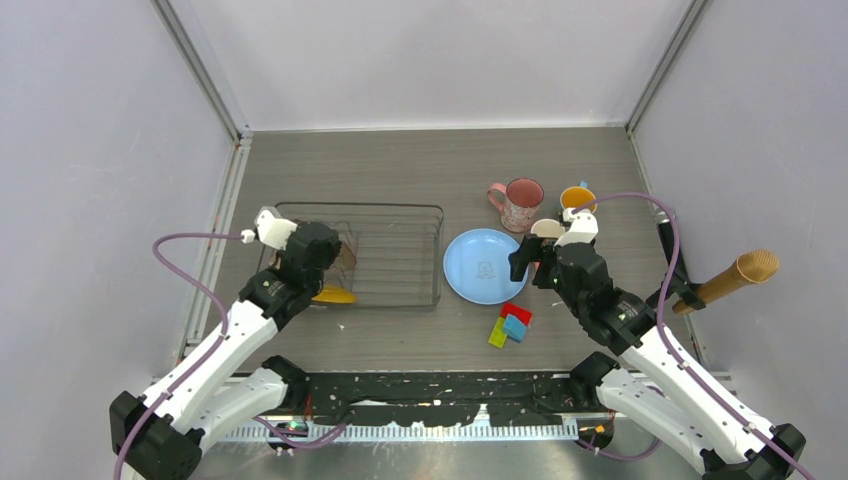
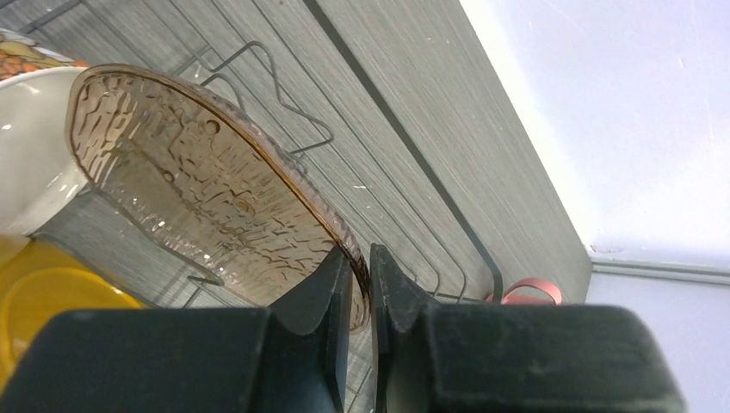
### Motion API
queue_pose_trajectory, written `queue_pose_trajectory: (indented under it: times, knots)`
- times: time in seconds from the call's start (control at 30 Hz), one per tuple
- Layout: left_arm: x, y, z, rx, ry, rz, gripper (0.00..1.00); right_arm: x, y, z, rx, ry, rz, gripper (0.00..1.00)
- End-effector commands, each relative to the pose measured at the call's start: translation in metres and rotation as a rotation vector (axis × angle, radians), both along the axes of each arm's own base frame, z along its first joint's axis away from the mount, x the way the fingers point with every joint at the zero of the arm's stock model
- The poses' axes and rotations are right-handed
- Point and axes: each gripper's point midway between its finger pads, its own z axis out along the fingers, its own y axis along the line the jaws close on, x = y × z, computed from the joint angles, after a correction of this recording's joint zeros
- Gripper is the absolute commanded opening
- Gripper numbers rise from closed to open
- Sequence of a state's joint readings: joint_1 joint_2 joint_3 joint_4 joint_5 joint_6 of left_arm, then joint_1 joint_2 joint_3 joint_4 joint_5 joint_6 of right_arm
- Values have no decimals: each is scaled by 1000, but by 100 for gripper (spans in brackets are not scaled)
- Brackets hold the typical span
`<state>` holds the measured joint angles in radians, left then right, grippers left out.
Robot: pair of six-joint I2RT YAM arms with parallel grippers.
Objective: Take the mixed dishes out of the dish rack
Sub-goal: Pick up the plate from the dish rack.
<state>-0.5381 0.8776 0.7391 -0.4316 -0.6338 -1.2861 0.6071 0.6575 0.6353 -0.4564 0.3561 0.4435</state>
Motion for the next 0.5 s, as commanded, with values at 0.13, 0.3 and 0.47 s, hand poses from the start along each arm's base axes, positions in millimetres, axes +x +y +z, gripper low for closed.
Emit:
queue_pose_trajectory:
  times: [0.13, 0.3, 0.47]
  knots:
    - [15, -22, 27, -32, -140, -109, 0, 6, 3, 8, 6, -38, 5, 99]
    - [21, -33, 38, -6, -187, -180, 0, 6, 3, 9, 11, -43, 6, 99]
    - [24, -40, 49, 42, -209, -238, 0, 4, 5, 10, 21, -42, 16, 99]
